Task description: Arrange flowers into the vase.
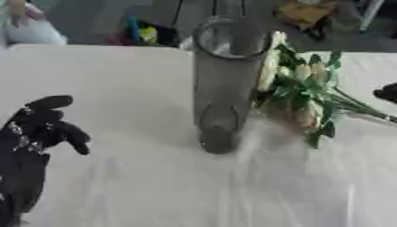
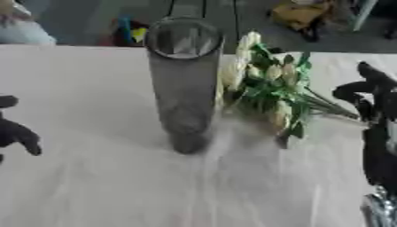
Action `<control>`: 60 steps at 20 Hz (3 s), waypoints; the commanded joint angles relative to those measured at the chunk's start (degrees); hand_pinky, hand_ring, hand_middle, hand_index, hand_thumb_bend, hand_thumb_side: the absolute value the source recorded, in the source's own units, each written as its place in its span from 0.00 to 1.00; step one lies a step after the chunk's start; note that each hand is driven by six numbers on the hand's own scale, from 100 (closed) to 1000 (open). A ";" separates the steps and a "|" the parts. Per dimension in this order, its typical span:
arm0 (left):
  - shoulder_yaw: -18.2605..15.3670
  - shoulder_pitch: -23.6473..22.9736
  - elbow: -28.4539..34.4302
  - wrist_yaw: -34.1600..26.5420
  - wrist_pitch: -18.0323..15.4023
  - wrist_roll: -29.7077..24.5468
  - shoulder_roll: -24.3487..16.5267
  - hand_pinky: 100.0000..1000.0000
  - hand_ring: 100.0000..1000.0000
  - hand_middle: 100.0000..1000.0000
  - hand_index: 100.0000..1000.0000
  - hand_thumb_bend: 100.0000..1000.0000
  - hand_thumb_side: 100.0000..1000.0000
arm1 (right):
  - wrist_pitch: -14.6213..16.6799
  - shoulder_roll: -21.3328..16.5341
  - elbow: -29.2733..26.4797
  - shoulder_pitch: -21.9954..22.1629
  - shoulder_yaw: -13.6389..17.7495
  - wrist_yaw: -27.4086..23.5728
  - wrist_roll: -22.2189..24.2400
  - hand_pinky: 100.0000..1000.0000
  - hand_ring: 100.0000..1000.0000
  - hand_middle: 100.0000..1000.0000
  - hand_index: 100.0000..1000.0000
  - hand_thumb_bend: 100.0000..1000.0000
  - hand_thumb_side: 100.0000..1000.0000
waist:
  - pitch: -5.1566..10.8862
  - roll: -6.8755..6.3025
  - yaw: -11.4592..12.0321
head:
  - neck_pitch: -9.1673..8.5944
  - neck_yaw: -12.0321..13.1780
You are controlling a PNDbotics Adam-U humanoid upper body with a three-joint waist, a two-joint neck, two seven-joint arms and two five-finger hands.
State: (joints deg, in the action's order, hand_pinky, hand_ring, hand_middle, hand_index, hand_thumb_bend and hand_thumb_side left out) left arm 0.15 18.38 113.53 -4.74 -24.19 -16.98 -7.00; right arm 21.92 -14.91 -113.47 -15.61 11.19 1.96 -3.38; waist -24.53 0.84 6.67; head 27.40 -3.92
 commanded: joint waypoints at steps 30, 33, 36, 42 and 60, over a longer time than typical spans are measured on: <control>0.41 -0.58 1.06 -1.55 -0.12 -0.03 -1.16 0.38 0.52 0.77 0.77 0.00 0.95 | -2.09 -34.00 -1.12 -3.00 1.60 23.28 2.82 0.68 0.81 0.72 0.85 0.00 0.89 | 3.98 -0.18 1.13 | 3.17 -1.89; 0.46 -0.63 1.06 -1.73 -0.22 -0.04 -1.28 0.38 0.52 0.77 0.77 0.00 0.95 | -2.38 -37.13 -0.63 -3.15 1.23 23.37 4.83 0.68 0.92 0.73 0.86 0.00 0.90 | 4.24 -0.32 1.37 | 3.42 -1.88; 0.60 -0.69 1.06 -1.91 -0.30 -0.15 -1.35 0.38 0.53 0.77 0.77 0.00 0.95 | -1.31 -39.97 1.87 -4.02 0.71 23.00 6.75 0.68 1.00 0.75 0.87 0.00 0.92 | 4.51 -0.42 1.57 | 3.62 -1.97; 0.87 -0.98 1.06 -2.22 -0.40 -0.46 -1.47 0.38 0.53 0.77 0.77 0.00 0.95 | 2.60 -44.39 9.56 -7.18 -0.99 23.48 10.10 0.70 1.00 0.78 0.88 0.00 0.94 | 5.04 -0.64 2.08 | 4.16 -1.33; 1.30 -1.46 1.06 -2.14 -0.12 -1.28 -1.50 0.38 0.53 0.78 0.77 0.00 0.95 | 13.77 -47.09 31.33 -17.29 -4.60 25.58 18.79 0.74 1.00 0.83 0.94 0.00 0.97 | 5.09 -0.26 2.92 | 3.14 -1.55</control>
State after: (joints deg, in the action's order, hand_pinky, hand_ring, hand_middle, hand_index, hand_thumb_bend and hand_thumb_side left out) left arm 0.91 16.71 113.53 -7.00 -24.27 -18.04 -7.55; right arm 34.96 -59.34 -83.28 -32.02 6.25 26.92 15.03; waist -21.51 0.81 9.58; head 31.13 -4.97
